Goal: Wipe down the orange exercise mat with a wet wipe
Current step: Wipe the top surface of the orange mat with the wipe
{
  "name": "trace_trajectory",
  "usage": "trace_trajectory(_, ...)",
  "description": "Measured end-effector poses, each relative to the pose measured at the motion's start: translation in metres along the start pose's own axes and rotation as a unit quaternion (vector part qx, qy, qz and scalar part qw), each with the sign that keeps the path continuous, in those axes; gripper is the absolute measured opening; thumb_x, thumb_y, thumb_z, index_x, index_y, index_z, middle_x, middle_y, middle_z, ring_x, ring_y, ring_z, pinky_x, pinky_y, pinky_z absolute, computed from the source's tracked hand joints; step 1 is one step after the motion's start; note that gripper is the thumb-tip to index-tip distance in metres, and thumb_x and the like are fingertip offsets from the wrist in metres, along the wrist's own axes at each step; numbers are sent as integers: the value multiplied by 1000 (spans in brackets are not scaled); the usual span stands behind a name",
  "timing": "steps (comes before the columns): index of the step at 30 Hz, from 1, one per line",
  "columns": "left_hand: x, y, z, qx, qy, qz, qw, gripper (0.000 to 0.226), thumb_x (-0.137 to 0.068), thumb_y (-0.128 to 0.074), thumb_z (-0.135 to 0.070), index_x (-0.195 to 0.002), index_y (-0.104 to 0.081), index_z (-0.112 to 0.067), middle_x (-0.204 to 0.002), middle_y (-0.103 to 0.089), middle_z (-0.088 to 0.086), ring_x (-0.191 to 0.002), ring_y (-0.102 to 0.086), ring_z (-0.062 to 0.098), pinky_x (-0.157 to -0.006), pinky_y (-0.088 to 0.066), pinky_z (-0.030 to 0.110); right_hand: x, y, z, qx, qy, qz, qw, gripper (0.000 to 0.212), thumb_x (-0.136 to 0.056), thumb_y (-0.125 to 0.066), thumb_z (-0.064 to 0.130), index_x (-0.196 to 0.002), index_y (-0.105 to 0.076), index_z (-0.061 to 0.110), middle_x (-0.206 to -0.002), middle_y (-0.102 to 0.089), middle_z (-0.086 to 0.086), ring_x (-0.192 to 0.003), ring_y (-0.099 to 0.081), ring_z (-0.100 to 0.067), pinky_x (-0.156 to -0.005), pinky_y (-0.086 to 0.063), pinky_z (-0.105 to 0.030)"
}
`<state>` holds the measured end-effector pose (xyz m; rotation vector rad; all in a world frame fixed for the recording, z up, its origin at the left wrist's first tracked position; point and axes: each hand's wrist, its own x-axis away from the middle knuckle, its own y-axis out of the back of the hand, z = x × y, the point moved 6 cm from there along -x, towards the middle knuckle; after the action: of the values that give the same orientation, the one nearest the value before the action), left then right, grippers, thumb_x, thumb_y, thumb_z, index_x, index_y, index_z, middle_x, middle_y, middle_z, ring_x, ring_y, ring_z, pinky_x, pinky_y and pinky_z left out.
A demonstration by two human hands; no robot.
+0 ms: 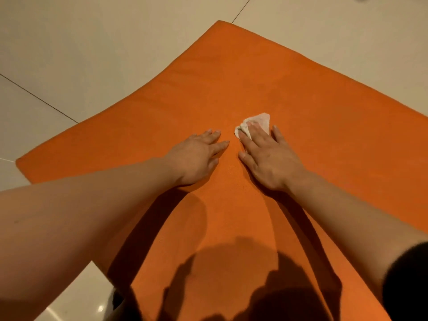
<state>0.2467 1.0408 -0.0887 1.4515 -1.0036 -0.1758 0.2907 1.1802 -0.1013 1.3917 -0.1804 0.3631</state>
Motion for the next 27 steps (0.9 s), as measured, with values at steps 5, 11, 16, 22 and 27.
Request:
trace_trajectory(5,13,0,3,-7,7,13,1000,55,-104,-35,-30,-154,-14,-26,-162,-2,3,-149,-2,18,-121,-9,36,-4,-3,-7,26,0,11,1000,59,-102,-10,48,-155,4,27,-163,8,0,-148,11,-10,-118,14,-43)
trace_trajectory(11,34,-1,4,-7,10,2,1000,55,-102,-38,-33,-153,-19,-22,-162,-9,3,-149,-7,15,-120,-11,32,-14,-2,22,-31,-54,2,998,61,-104,-14,46,-156,1,18,-163,6,-8,-149,9,-17,-118,13,-43)
trace_trajectory(16,59,-5,14,1,39,-15,999,55,-103,-34,-36,-154,-20,-19,-161,-13,-1,-148,-9,11,-120,-11,30,7,-12,37,-33,54,-4,998,59,-103,-15,46,-156,-2,25,-163,2,-1,-149,6,-9,-118,13,-41)
trace_trajectory(22,78,-3,11,-5,58,-27,998,54,-103,-36,-37,-152,-25,-19,-161,-16,-2,-147,-13,11,-119,-16,31,-7,-12,35,-59,-71,-2,996,60,-103,-12,49,-156,-1,23,-163,5,-5,-149,9,-17,-117,13,-45)
trace_trajectory(27,91,-7,15,-1,67,-37,997,53,-101,-36,-40,-150,-30,-20,-159,-21,-3,-146,-18,11,-119,-20,31,-5,-13,67,-58,41,4,997,58,-103,-12,49,-156,-3,27,-163,1,1,-149,6,-9,-118,14,-44)
